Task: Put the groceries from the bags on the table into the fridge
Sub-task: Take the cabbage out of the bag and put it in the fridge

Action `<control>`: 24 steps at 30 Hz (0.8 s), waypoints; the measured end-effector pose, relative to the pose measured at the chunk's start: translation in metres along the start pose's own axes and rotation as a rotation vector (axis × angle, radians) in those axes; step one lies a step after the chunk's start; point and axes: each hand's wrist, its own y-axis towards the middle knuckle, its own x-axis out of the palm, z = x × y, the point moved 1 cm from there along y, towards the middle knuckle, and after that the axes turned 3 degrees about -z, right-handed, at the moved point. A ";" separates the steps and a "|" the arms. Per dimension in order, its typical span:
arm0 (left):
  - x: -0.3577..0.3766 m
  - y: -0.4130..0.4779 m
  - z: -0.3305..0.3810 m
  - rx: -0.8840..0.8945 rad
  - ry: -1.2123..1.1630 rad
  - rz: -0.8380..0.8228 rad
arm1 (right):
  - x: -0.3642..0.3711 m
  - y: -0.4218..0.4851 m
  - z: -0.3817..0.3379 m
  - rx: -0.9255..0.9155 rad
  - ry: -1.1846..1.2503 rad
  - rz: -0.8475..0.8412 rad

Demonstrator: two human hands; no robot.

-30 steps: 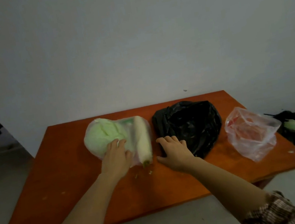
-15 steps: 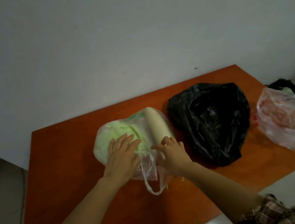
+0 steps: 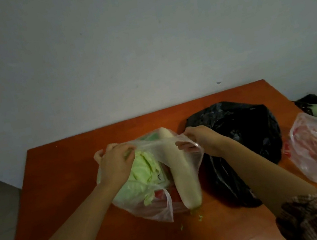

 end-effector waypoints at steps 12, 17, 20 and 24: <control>-0.007 0.045 -0.042 -0.220 -0.167 -0.097 | 0.080 0.040 -0.002 -0.178 -1.147 0.125; -0.013 0.044 -0.074 -0.290 -0.156 -0.250 | 0.087 0.067 -0.004 -0.291 -0.831 0.242; -0.002 0.045 -0.099 -0.450 -0.390 -0.309 | 0.097 0.079 0.004 -0.285 -0.765 0.189; 0.019 0.056 -0.112 -0.613 -0.581 -0.329 | 0.096 0.087 0.013 -0.092 -0.465 0.156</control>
